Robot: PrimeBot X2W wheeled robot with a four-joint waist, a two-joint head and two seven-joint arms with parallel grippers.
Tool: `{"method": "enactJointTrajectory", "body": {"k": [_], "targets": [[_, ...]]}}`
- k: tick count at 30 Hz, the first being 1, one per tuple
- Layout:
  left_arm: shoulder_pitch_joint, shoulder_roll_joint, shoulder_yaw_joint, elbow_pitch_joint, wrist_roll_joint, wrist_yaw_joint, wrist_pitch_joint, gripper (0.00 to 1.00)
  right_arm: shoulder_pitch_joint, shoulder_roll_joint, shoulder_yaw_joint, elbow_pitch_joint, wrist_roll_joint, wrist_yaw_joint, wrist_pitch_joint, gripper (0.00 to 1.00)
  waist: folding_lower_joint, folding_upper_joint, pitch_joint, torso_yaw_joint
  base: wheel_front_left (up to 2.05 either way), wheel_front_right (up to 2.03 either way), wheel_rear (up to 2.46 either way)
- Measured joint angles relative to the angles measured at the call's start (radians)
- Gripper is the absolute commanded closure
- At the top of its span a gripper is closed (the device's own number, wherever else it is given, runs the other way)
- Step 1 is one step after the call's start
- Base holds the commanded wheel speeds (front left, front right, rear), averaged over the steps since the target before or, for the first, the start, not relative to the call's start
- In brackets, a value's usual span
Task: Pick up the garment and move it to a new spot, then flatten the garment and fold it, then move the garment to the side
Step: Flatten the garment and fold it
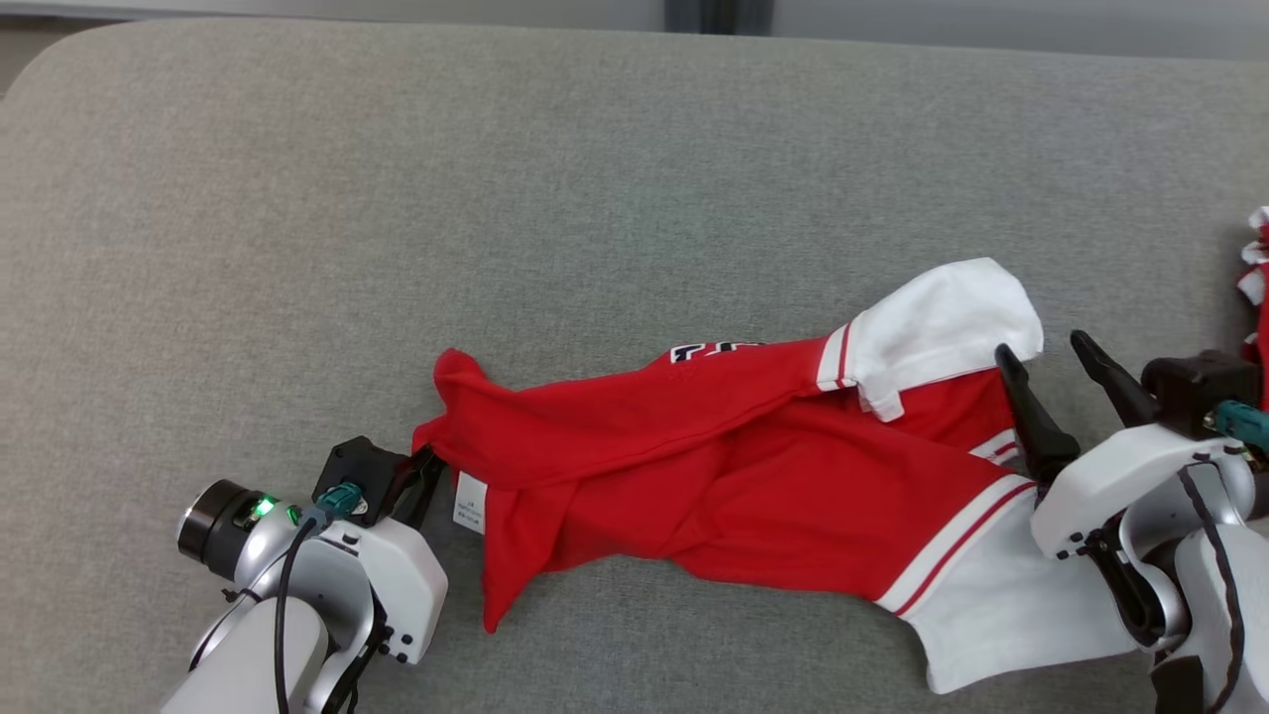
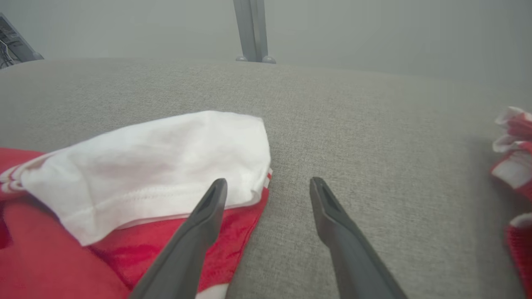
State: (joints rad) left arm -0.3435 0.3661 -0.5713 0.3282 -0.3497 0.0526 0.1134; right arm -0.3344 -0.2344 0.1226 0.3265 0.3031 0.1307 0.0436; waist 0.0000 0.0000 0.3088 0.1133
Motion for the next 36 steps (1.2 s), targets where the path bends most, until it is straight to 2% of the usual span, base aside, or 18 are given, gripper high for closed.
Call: {"method": "enactJointTrajectory", "body": {"k": [1, 2, 3, 4, 5, 10, 15, 21, 27, 36], "targets": [[-0.005, -0.001, -0.001, 0.005, 0.0, -0.004, -0.003, 1.0, -0.012, -0.001, 0.011, 0.016, 0.005, 0.0, -0.006, 0.25, 0.0, 0.0, 0.006, 0.007, 0.0, 0.0, 0.0], [-0.01, -0.002, -0.002, 0.009, 0.0, -0.005, -0.008, 1.0, -0.023, 0.0, 0.017, 0.028, 0.006, 0.0, -0.018, 0.61, 0.0, 0.0, 0.011, 0.013, 0.0, 0.0, 0.0], [-0.014, -0.003, -0.002, 0.013, 0.001, -0.005, -0.013, 1.0, -0.034, -0.002, 0.024, 0.043, 0.008, 0.0, -0.022, 0.61, 0.0, 0.0, 0.015, 0.018, 0.0, 0.0, 0.0], [-0.016, -0.005, -0.002, 0.018, 0.001, -0.005, -0.018, 1.0, -0.042, -0.003, 0.032, 0.052, 0.008, 0.0, -0.036, 0.85, 0.0, 0.0, 0.017, 0.022, 0.0, 0.0, 0.0], [-0.017, -0.007, -0.002, 0.024, 0.0, -0.005, -0.024, 1.0, -0.047, -0.004, 0.034, 0.061, 0.008, 0.0, -0.047, 1.0, 0.0, 0.0, 0.017, 0.025, 0.0, 0.0, 0.0], [-0.017, -0.007, 0.005, 0.037, 0.001, 0.007, -0.062, 1.0, -0.051, -0.012, 0.035, 0.066, 0.011, 0.0, -0.088, 1.0, 0.0, 0.0, 0.006, 0.032, 0.0, 0.0, 0.0], [-0.017, 0.014, 0.041, -0.013, -0.001, 0.042, -0.104, 1.0, -0.048, -0.009, 0.004, -0.027, 0.014, 0.0, -0.126, 1.0, 0.0, 0.0, -0.014, 0.027, 0.0, 0.0, 0.0], [-0.012, 0.069, 0.093, -0.171, 0.005, 0.099, -0.111, 1.0, -0.045, -0.001, -0.041, -0.184, 0.014, 0.0, -0.141, 1.0, -0.0001, 0.0, -0.055, 0.011, 0.0, 0.0, 0.0], [0.026, 0.1, 0.187, -0.355, -0.037, 0.171, -0.105, 1.0, -0.074, 0.048, -0.086, -0.351, 0.03, 0.0, -0.197, 1.0, 0.0, 0.0, -0.106, -0.015, 0.0, 0.0, 0.0], [0.029, 0.171, 0.302, -0.617, -0.033, 0.261, -0.073, 1.0, -0.106, 0.063, -0.093, -0.553, -0.007, 0.0, -0.174, 1.0, 0.0, 0.0, -0.181, -0.042, 0.0, 0.0, 0.0]]}}
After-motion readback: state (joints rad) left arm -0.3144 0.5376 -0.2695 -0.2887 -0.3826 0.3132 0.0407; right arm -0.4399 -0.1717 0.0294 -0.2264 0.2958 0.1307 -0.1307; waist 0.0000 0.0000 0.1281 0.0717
